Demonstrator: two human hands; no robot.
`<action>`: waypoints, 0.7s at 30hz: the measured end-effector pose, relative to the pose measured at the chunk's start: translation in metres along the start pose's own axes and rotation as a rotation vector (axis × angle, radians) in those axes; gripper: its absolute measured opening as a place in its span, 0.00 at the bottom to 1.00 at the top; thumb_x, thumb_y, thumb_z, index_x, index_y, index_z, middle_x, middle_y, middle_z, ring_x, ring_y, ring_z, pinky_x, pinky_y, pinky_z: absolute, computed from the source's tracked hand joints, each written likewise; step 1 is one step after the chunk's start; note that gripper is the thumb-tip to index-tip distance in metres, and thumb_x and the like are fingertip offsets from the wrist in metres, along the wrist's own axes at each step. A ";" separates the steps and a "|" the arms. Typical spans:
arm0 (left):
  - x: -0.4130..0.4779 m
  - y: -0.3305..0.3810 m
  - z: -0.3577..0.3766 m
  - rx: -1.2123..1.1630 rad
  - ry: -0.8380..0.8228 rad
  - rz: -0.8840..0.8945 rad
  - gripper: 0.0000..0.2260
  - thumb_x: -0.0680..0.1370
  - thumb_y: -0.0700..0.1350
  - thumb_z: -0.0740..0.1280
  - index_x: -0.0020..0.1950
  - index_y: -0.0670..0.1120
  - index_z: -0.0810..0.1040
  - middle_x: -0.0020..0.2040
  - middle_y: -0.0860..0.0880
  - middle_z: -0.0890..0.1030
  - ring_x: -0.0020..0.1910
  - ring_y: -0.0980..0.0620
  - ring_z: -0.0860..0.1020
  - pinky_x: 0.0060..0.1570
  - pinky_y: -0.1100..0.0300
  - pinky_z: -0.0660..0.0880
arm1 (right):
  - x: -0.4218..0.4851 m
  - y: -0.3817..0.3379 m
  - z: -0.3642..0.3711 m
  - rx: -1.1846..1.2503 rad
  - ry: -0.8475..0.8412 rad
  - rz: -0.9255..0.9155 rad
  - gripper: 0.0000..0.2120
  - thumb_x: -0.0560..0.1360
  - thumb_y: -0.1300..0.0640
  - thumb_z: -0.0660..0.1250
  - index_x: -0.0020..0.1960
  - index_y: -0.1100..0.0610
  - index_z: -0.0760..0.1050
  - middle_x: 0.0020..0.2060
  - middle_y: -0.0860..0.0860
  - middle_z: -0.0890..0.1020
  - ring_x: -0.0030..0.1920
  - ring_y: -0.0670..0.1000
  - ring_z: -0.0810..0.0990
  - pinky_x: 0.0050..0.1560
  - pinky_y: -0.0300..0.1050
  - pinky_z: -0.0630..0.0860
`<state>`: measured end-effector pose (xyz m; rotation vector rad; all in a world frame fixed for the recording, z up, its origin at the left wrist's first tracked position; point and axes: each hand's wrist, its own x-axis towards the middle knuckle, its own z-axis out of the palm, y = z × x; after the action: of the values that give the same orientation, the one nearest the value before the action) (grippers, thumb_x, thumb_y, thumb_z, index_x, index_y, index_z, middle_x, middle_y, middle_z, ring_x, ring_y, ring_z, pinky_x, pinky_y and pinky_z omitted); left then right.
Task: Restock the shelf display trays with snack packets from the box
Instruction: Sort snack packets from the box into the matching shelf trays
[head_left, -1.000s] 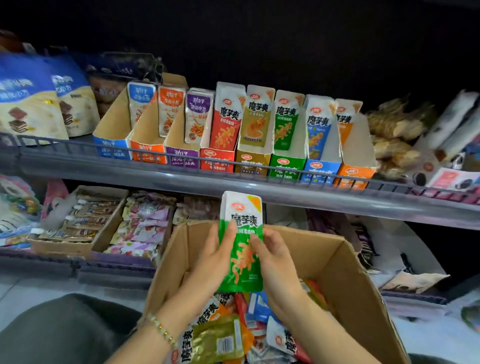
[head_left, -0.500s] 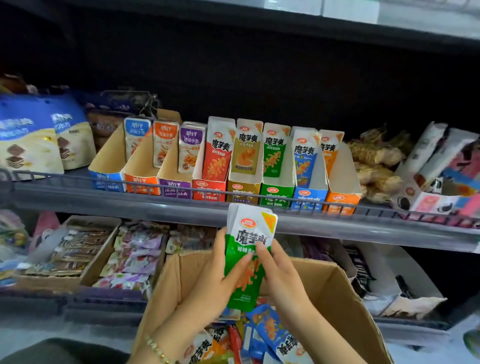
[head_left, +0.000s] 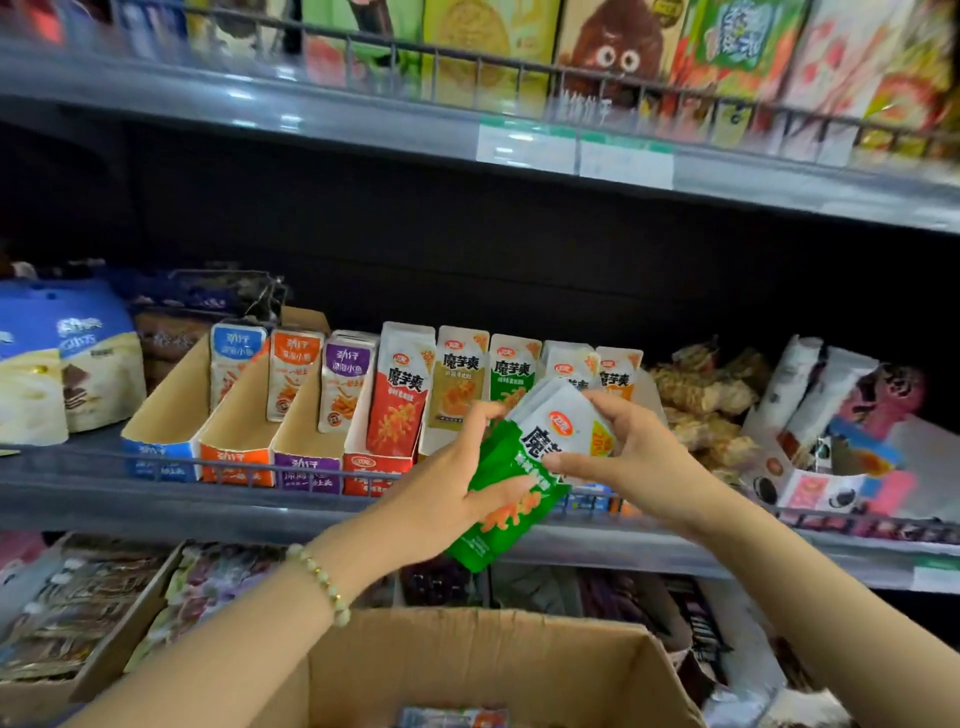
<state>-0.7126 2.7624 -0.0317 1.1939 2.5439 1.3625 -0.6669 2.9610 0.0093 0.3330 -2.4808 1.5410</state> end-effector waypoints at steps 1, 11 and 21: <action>0.009 -0.003 -0.003 0.011 0.017 -0.003 0.24 0.73 0.64 0.59 0.65 0.64 0.52 0.61 0.59 0.73 0.57 0.59 0.77 0.56 0.53 0.78 | 0.006 -0.001 -0.007 -0.029 0.034 -0.010 0.18 0.69 0.64 0.75 0.56 0.54 0.76 0.45 0.49 0.85 0.46 0.47 0.84 0.48 0.40 0.80; 0.054 -0.042 -0.016 0.541 -0.049 -0.063 0.25 0.79 0.62 0.54 0.74 0.55 0.57 0.65 0.52 0.73 0.35 0.63 0.71 0.37 0.65 0.74 | 0.077 0.009 -0.051 -0.367 0.408 -0.015 0.15 0.69 0.63 0.75 0.51 0.55 0.74 0.43 0.49 0.82 0.42 0.47 0.82 0.44 0.45 0.80; 0.076 -0.068 -0.011 0.516 -0.106 -0.042 0.15 0.79 0.62 0.55 0.51 0.54 0.75 0.43 0.48 0.81 0.36 0.53 0.77 0.36 0.57 0.76 | 0.126 -0.007 -0.040 -0.571 0.235 0.063 0.29 0.71 0.61 0.74 0.69 0.57 0.69 0.57 0.51 0.78 0.54 0.50 0.79 0.52 0.46 0.78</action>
<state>-0.8120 2.7804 -0.0502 1.2140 2.9112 0.6223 -0.7825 2.9832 0.0689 -0.0199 -2.6095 0.7704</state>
